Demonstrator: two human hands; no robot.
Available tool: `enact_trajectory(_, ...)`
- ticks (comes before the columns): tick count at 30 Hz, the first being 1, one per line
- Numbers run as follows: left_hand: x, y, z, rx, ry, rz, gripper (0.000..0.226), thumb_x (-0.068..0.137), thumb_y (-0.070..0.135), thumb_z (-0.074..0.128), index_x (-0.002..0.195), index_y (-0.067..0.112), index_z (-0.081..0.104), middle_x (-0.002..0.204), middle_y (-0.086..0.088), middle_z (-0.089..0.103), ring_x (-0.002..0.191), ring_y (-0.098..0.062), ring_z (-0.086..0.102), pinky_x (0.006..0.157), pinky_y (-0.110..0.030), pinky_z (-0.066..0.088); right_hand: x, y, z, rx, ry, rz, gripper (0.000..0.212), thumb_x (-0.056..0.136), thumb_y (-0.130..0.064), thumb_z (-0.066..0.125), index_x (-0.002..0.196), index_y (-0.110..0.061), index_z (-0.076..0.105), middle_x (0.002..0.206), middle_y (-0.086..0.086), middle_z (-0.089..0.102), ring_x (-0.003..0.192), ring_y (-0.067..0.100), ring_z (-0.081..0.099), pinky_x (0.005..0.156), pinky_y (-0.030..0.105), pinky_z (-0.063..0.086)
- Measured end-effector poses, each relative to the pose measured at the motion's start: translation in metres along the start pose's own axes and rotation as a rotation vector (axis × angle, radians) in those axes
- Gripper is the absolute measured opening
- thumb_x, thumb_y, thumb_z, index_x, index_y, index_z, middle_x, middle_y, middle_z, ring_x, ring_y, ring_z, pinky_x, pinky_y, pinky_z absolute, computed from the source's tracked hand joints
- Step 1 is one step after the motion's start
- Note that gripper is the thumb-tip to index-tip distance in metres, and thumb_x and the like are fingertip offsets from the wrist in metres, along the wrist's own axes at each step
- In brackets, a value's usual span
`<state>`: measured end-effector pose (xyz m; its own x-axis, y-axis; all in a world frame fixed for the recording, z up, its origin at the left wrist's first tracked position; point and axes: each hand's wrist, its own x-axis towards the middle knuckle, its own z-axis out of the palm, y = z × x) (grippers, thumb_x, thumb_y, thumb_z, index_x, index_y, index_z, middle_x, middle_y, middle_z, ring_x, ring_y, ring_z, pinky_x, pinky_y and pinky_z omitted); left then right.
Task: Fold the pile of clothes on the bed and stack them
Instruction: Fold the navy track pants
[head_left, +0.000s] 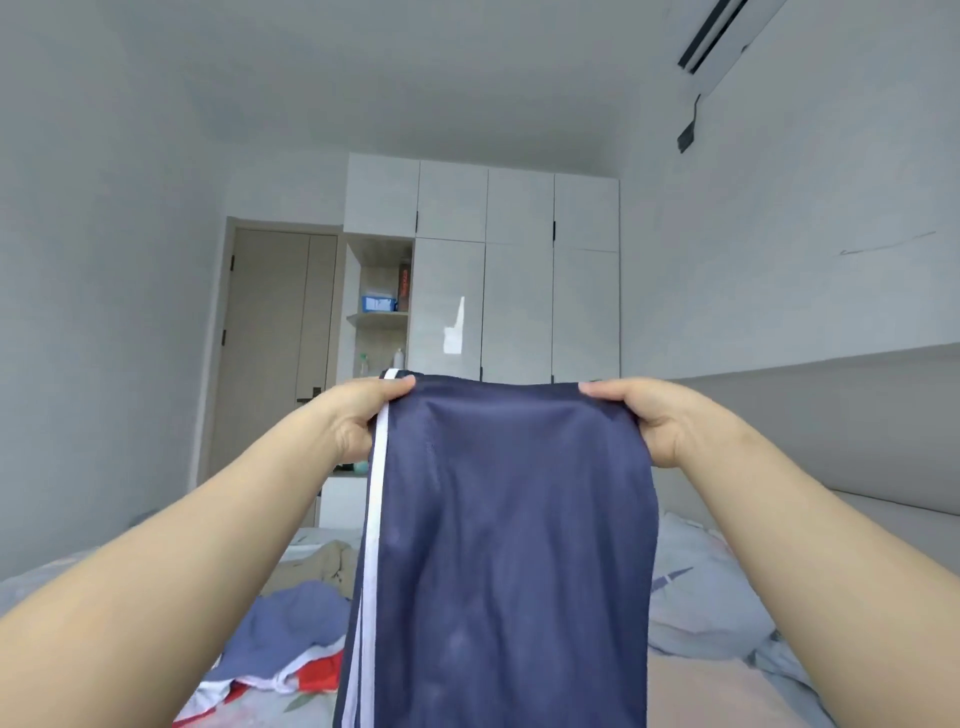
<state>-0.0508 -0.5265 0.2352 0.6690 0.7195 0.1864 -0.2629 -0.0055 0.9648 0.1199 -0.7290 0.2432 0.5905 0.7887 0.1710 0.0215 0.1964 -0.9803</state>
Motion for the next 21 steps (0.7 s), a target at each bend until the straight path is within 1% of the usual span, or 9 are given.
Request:
enact_trajectory(2, 0.006, -0.012, 0.000, -0.028, 0.035, -0.004, 0.028, 0.093, 0.040, 0.056, 0.098, 0.014, 0.063, 0.073, -0.005, 0.072, 0.059, -0.019, 0.069, 0.054, -0.030, 0.056, 0.004, 0.002, -0.003, 0.263, -0.028, -0.136, 0.017, 0.093, -0.022, 0.057, 0.086, -0.008, 0.064, 0.071, 0.007, 0.071, 0.058, 0.019, 0.069, 0.054, 0.028, 0.056)
enact_trajectory(4, 0.002, -0.034, 0.000, 0.157, -0.040, -0.136, 0.041, 0.089, 0.052, 0.055, 0.095, 0.013, 0.067, 0.082, -0.006, 0.074, 0.069, -0.021, 0.069, 0.064, -0.033, 0.057, 0.007, 0.032, -0.005, 0.235, -0.085, -0.114, 0.024, 0.090, -0.031, 0.058, 0.092, -0.010, 0.068, 0.086, 0.008, 0.073, 0.073, 0.022, 0.070, 0.068, 0.033, 0.055)
enact_trajectory(8, 0.002, -0.076, -0.008, 0.256, -0.044, -0.312, 0.019, 0.096, 0.022, 0.054, 0.089, 0.006, 0.062, 0.064, -0.009, 0.070, 0.049, -0.019, 0.067, 0.048, -0.028, 0.056, 0.007, 0.106, -0.011, -0.086, -0.090, 0.297, 0.021, 0.090, -0.014, 0.061, 0.107, -0.002, 0.065, 0.081, 0.012, 0.074, 0.064, 0.022, 0.071, 0.056, 0.030, 0.057)
enact_trajectory(10, 0.005, -0.090, -0.016, 0.096, -0.004, -0.309, 0.024, 0.097, 0.024, 0.053, 0.086, 0.005, 0.062, 0.065, -0.010, 0.070, 0.050, -0.020, 0.067, 0.053, -0.029, 0.056, 0.009, 0.112, -0.012, 0.042, -0.055, 0.273, 0.017, 0.092, -0.014, 0.057, 0.100, -0.002, 0.065, 0.074, 0.011, 0.073, 0.058, 0.021, 0.069, 0.051, 0.028, 0.056)
enact_trajectory(12, 0.006, -0.101, -0.022, -0.011, -0.048, -0.285, 0.023, 0.095, 0.026, 0.055, 0.092, 0.006, 0.066, 0.082, -0.011, 0.072, 0.063, -0.023, 0.069, 0.068, -0.035, 0.057, 0.014, 0.106, -0.010, 0.201, -0.071, 0.162, 0.020, 0.092, -0.019, 0.056, 0.091, -0.004, 0.069, 0.080, 0.011, 0.073, 0.064, 0.021, 0.071, 0.057, 0.029, 0.056)
enact_trajectory(15, 0.004, -0.111, -0.029, 0.135, -0.095, -0.308, 0.014, 0.094, 0.010, 0.054, 0.100, 0.004, 0.066, 0.087, -0.014, 0.072, 0.073, -0.025, 0.069, 0.077, -0.041, 0.056, 0.017, 0.104, 0.000, -0.009, -0.131, 0.158, 0.015, 0.091, -0.012, 0.059, 0.098, -0.005, 0.070, 0.090, 0.012, 0.073, 0.073, 0.024, 0.071, 0.066, 0.033, 0.056)
enact_trajectory(17, 0.006, -0.109, -0.033, 0.100, -0.030, -0.285, 0.014, 0.095, 0.006, 0.052, 0.101, -0.001, 0.063, 0.078, -0.015, 0.071, 0.068, -0.026, 0.068, 0.071, -0.039, 0.057, 0.023, 0.103, 0.000, -0.143, -0.058, 0.211, 0.013, 0.090, -0.004, 0.059, 0.101, -0.002, 0.065, 0.082, 0.013, 0.073, 0.068, 0.023, 0.069, 0.063, 0.033, 0.057)
enact_trajectory(19, 0.006, -0.107, -0.032, 0.014, 0.018, -0.226, 0.014, 0.095, 0.012, 0.054, 0.096, 0.002, 0.062, 0.076, -0.014, 0.071, 0.060, -0.024, 0.069, 0.056, -0.034, 0.058, 0.025, 0.100, 0.000, 0.016, 0.015, 0.216, 0.007, 0.091, -0.009, 0.060, 0.092, -0.003, 0.064, 0.069, 0.010, 0.071, 0.055, 0.020, 0.068, 0.050, 0.029, 0.056)
enact_trajectory(21, 0.005, -0.107, -0.030, 0.031, -0.011, -0.161, 0.011, 0.095, 0.014, 0.055, 0.099, 0.008, 0.063, 0.086, -0.013, 0.071, 0.067, -0.023, 0.069, 0.061, -0.034, 0.059, 0.027, 0.102, 0.000, 0.237, 0.036, 0.156, 0.012, 0.091, -0.014, 0.060, 0.089, -0.004, 0.065, 0.072, 0.011, 0.072, 0.057, 0.020, 0.069, 0.052, 0.028, 0.056)
